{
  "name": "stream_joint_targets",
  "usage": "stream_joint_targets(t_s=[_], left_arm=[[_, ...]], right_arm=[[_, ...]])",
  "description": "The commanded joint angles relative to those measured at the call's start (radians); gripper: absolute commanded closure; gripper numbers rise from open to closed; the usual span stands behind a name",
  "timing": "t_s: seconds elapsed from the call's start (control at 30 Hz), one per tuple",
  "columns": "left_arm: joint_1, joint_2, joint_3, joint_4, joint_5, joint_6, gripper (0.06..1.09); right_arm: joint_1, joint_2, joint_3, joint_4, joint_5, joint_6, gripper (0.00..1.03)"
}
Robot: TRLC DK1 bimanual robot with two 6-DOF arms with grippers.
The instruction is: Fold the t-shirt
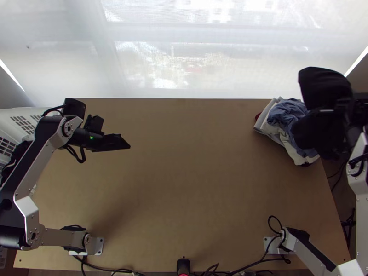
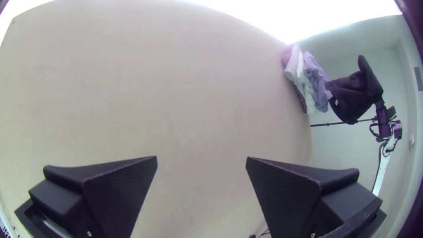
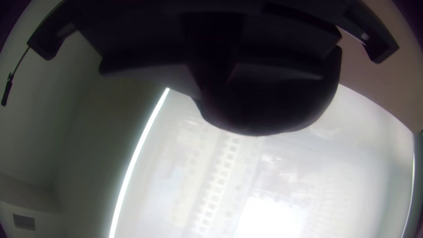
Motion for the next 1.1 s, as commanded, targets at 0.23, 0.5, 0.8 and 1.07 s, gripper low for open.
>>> stream_joint_targets(t_s=[0.23, 0.5, 0.8, 1.07], left_arm=[[0.069, -0.103, -0.141, -0.006, -0.026, 0.04, 0.1], [0.12, -0.14, -0.187, -0.008, -0.029, 0.052, 0.1], [0.246, -0.172, -0.213, -0.043, -0.028, 0.119, 0.1], [0.272, -0.201, -0.256, -0.048, -0.028, 0.127, 0.1]], right_arm=[[-0.586, 0.145, 0.016, 0.081, -0.354, 0.086, 1.0], [-0.361, 0.361, -0.012, 0.223, -0.272, 0.095, 1.0], [-0.072, 0.532, -0.007, 0.28, -0.117, 0.1, 1.0], [-0.003, 0.616, -0.009, 0.294, -0.088, 0.11, 1.0]])
